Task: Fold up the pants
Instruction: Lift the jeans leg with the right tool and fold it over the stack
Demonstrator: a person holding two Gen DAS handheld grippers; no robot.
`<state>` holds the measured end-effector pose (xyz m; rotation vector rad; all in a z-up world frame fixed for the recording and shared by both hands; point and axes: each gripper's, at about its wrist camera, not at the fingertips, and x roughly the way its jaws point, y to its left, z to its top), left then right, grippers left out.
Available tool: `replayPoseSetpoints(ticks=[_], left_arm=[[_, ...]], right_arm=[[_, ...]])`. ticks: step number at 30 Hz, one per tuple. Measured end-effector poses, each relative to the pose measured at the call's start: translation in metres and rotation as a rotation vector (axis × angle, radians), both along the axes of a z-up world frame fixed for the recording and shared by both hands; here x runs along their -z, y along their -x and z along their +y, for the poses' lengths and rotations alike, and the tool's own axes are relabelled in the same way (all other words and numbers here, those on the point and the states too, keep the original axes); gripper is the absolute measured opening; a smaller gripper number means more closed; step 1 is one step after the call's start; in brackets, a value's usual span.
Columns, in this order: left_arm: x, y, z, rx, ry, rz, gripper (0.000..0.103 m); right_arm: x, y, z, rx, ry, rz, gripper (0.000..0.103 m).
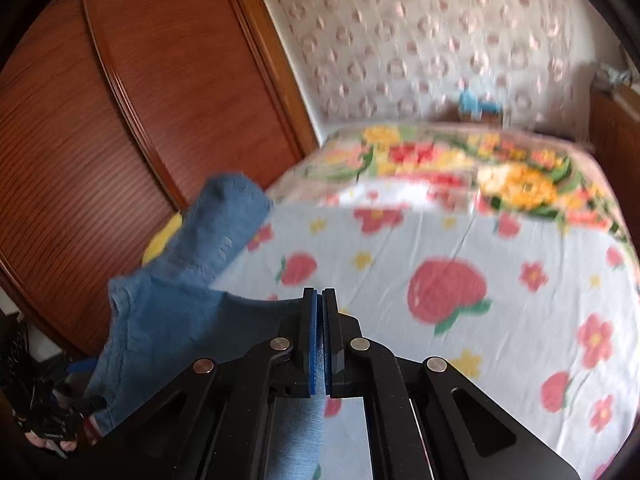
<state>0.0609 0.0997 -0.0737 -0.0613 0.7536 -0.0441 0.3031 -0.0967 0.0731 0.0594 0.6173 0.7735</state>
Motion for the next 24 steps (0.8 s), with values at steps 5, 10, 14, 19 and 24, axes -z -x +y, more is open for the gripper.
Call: replayPoseSetpoints(ticks=[5, 10, 14, 19, 24], left_arm=[[-0.001, 0.001, -0.001, 0.0, 0.005, -0.007, 0.07], [-0.009, 0.005, -0.004, 0.001, -0.003, -0.033, 0.07], [-0.013, 0.005, -0.007, 0.005, 0.002, -0.05, 0.07], [-0.013, 0.001, -0.009, 0.008, 0.004, -0.053, 0.07], [-0.009, -0.004, -0.011, 0.01, 0.006, -0.047, 0.07]], right_arm=[[0.01, 0.006, 0.0, 0.026, 0.066, -0.002, 0.002], [0.032, 0.019, -0.016, 0.037, 0.113, 0.031, 0.037], [0.057, 0.038, -0.031, 0.019, 0.151, 0.071, 0.041], [0.085, 0.059, -0.04, -0.011, 0.177, 0.137, 0.041], [0.101, 0.072, -0.042, -0.027, 0.179, 0.16, 0.041]])
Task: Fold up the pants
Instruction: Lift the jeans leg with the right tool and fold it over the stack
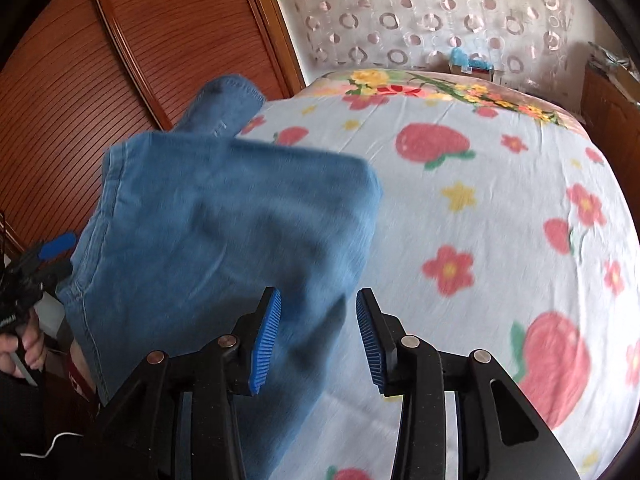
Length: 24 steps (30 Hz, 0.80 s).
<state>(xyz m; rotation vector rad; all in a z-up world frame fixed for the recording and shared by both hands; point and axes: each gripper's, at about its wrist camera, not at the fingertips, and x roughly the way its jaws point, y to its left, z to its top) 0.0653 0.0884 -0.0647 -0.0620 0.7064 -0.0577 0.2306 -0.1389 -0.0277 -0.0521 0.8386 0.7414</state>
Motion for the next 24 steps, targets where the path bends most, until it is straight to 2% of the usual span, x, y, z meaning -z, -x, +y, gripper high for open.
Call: replayPoseSetpoints(ticks=[4, 11, 12, 15, 19, 24], left_arm=[[0.003, -0.002, -0.002, 0.005, 0.002, 0.009, 0.07], [0.008, -0.002, -0.003, 0.01, 0.004, 0.021, 0.07], [0.009, -0.002, -0.002, 0.009, 0.008, 0.024, 0.07], [0.01, -0.002, -0.002, 0.008, 0.01, 0.027, 0.07], [0.01, -0.002, -0.002, 0.009, 0.011, 0.026, 0.07], [0.007, -0.004, -0.007, 0.018, 0.009, 0.019, 0.07]], right_arm=[[0.01, 0.001, -0.003, 0.006, 0.018, 0.006, 0.041], [0.003, 0.001, 0.009, -0.008, -0.026, 0.038, 0.041], [0.001, 0.002, 0.019, -0.015, -0.027, 0.042, 0.031], [-0.002, 0.003, 0.02, -0.014, -0.032, 0.026, 0.01], [-0.026, 0.013, 0.0, 0.025, -0.15, -0.047, 0.006], [-0.062, 0.032, -0.014, 0.01, -0.177, -0.156, 0.005]])
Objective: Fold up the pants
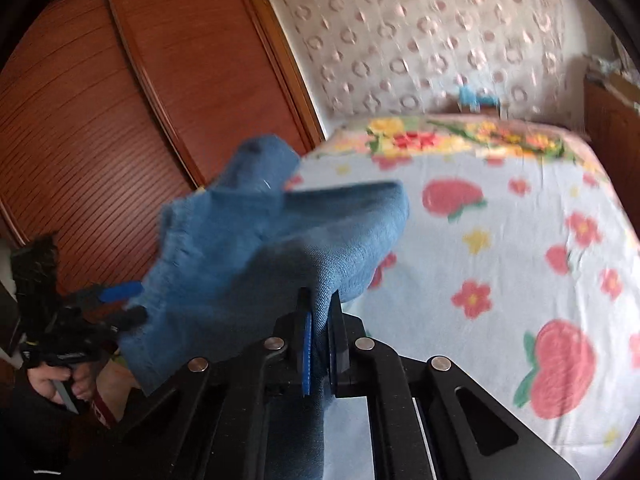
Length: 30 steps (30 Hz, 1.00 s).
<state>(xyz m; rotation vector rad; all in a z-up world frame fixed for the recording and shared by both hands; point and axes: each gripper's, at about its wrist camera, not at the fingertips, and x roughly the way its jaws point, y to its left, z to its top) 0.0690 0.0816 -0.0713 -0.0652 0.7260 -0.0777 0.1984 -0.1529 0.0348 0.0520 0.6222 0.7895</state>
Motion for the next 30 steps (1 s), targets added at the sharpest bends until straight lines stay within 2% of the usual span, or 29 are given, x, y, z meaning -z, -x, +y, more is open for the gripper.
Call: replayPoseSetpoints(ticks=[8, 16, 21, 24, 28, 30], left_arm=[[-0.002, -0.005, -0.006, 0.023, 0.0, -0.005, 0.07], [-0.009, -0.011, -0.016, 0.045, -0.002, -0.014, 0.07], [-0.015, -0.02, -0.029, 0.079, -0.004, -0.027, 0.07], [-0.016, -0.03, -0.045, 0.109, -0.001, -0.027, 0.07], [-0.015, -0.045, -0.068, 0.153, 0.005, -0.021, 0.07], [-0.015, -0.054, -0.082, 0.178, 0.0, -0.018, 0.07]], right_arm=[[-0.041, 0.014, -0.027, 0.001, 0.027, -0.089, 0.005], [-0.054, 0.016, -0.072, 0.13, 0.113, -0.131, 0.005], [-0.039, 0.002, -0.126, 0.226, 0.123, -0.048, 0.005], [-0.009, -0.011, -0.149, 0.266, 0.134, 0.041, 0.005], [0.02, -0.017, -0.161, 0.296, 0.15, 0.077, 0.007], [0.025, -0.017, -0.163, 0.311, 0.144, 0.093, 0.019]])
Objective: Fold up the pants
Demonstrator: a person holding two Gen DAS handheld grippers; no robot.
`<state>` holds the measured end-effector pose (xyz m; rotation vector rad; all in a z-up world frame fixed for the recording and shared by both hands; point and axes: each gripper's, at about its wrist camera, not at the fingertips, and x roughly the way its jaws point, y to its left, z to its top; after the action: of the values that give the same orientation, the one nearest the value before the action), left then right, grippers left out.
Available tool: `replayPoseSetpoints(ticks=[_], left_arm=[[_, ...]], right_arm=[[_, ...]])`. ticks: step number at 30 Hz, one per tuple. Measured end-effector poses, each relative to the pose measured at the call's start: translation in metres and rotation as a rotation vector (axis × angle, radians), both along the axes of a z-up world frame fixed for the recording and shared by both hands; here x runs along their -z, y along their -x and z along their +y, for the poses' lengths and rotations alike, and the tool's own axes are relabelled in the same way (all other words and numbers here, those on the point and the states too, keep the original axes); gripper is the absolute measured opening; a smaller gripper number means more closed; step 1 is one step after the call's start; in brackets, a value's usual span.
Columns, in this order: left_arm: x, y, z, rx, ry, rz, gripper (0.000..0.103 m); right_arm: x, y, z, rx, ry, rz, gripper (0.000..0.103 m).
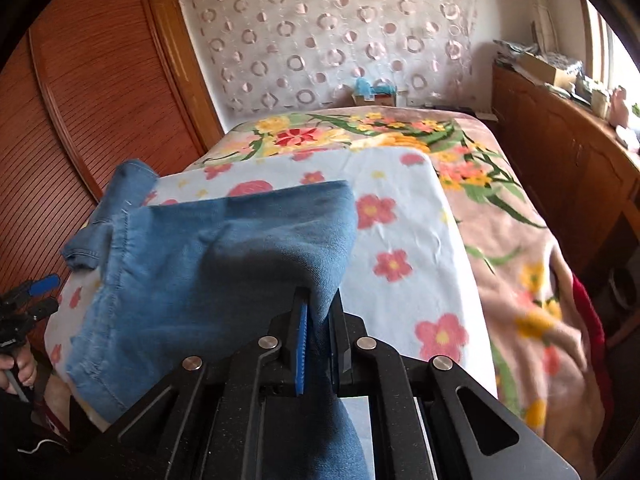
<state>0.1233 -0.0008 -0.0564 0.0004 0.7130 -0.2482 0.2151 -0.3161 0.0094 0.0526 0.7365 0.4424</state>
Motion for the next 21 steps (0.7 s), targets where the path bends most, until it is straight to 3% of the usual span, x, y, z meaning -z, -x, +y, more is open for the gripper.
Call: replayPoseSetpoints(ticks=[2, 6, 13, 21], left_arm=[[0.0, -0.009, -0.015, 0.021, -0.008, 0.002, 0.07], [0.004, -0.022, -0.039, 0.064, -0.012, 0.01, 0.07], [0.029, -0.03, -0.06, 0.07, -0.089, 0.065, 0.07], [0.044, -0.025, -0.048, 0.058, -0.05, 0.107, 0.07]], right_arm=[[0.004, -0.001, -0.004, 0.007, -0.003, 0.019, 0.03], [0.009, -0.005, -0.012, 0.002, -0.012, 0.038, 0.041], [0.024, 0.019, -0.023, -0.013, -0.006, 0.071, 0.043], [0.037, 0.047, -0.021, 0.011, -0.023, 0.05, 0.043]])
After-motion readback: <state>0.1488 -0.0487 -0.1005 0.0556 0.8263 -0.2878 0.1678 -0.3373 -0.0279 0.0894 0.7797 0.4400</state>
